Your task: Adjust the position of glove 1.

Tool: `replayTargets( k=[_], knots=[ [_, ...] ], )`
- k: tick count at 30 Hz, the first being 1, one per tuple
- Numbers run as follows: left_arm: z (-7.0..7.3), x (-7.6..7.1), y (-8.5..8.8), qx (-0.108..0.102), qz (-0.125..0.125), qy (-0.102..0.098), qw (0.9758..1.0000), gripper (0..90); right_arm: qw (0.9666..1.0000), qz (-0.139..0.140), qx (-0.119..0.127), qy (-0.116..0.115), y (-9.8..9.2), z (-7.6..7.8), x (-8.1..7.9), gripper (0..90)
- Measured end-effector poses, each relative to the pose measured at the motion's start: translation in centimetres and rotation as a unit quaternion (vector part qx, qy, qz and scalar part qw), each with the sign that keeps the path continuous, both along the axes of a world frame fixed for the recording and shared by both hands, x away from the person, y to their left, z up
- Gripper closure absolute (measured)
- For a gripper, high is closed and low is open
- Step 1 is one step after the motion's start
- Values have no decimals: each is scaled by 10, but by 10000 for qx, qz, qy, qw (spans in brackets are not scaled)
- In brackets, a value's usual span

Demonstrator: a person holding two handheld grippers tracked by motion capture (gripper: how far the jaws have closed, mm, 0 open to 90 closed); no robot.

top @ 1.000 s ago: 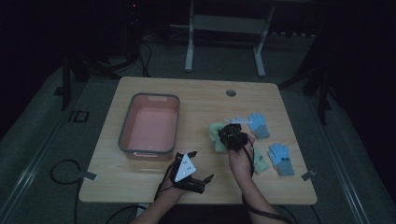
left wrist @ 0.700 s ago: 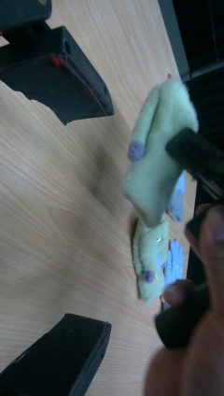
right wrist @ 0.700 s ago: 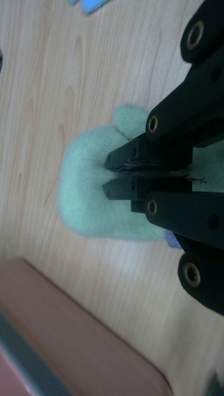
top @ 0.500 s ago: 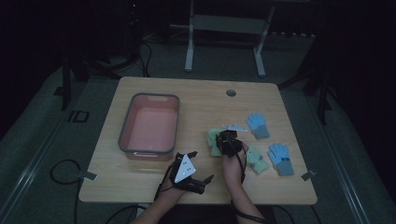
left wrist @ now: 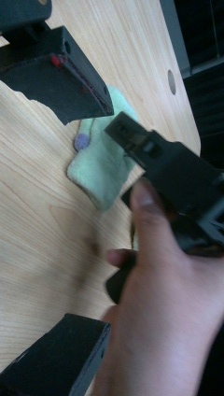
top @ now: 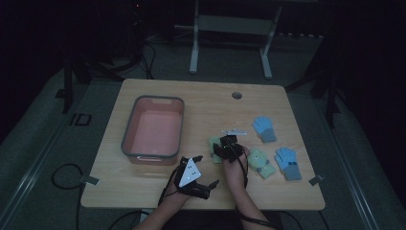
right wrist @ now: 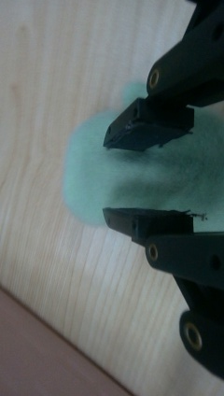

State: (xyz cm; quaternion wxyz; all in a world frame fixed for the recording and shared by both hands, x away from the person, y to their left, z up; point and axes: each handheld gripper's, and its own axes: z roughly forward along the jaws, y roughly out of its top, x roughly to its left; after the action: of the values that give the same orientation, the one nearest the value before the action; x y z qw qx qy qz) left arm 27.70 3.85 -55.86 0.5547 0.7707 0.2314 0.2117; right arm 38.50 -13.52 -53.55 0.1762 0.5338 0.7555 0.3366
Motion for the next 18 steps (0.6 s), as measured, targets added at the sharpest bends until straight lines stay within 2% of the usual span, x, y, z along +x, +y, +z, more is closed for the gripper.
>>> replayTargets(
  k=[4,7,9,10,11,12,13,15,18],
  knots=[
    [0,0,-1,13,-14,-12,10000,6,9992,337,-61,-213,-15,18,2,583],
    [0,0,-1,15,-23,-15,10000,6,9972,602,-167,-401,-27,30,2,588],
    [0,0,-1,23,-28,-8,10000,6,9966,711,-158,-386,-32,33,2,590],
    [0,0,-1,23,-28,-8,10000,6,9952,907,-59,-357,-36,35,3,590],
    [0,0,-1,35,-19,-21,10000,6,9924,1150,-210,-392,-45,38,3,591],
    [0,-1,-1,36,-20,-33,10000,6,9898,1362,-184,-386,-50,39,3,590],
    [0,-1,-1,36,-20,-33,10000,6,9898,1362,-184,-386,-50,39,3,590],
    [0,-1,-1,49,-23,-55,10000,6,9865,1539,-388,-406,-60,39,2,596],
    [0,-1,-1,47,-17,-39,10000,7,9803,1920,-354,-292,-83,40,2,604]
  ],
)
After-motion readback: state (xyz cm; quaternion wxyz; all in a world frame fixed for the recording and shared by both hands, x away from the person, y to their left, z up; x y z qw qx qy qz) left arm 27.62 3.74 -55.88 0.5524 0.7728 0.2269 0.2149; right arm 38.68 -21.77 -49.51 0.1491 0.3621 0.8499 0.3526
